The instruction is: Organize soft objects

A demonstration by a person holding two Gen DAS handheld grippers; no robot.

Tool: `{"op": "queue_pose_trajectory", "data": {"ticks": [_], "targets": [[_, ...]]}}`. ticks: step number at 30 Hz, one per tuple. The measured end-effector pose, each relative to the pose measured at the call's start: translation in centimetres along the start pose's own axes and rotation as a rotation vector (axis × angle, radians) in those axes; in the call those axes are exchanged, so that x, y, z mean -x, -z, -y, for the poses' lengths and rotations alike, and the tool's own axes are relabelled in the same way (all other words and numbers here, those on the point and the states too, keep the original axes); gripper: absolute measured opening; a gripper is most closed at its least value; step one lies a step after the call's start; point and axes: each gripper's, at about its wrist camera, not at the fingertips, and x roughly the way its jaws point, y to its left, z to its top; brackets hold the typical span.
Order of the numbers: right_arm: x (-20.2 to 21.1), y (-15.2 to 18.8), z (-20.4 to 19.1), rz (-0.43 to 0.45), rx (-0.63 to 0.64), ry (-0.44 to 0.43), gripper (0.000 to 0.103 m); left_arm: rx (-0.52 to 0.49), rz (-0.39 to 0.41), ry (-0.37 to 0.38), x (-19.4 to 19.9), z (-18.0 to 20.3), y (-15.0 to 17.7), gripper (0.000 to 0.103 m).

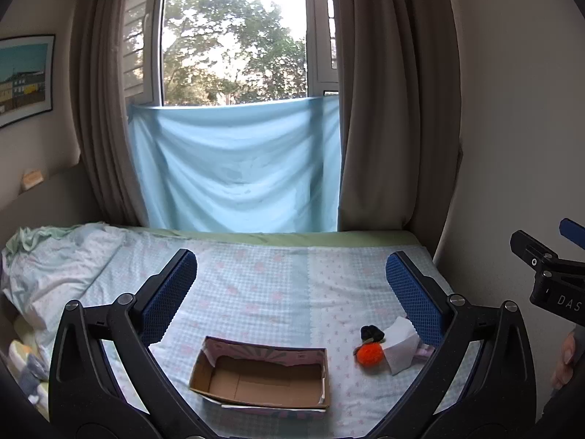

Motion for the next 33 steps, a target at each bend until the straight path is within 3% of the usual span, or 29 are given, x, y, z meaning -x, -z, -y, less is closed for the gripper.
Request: {"op": "queue_pose_trajectory", "data": {"ticks": [33], "targets": [[-0.09,0.14,-0.01,0.009,-0.006,0.004,0.103,0.007,0.005,0.020,-0.07,-0.64,-0.77,0.103]]}}
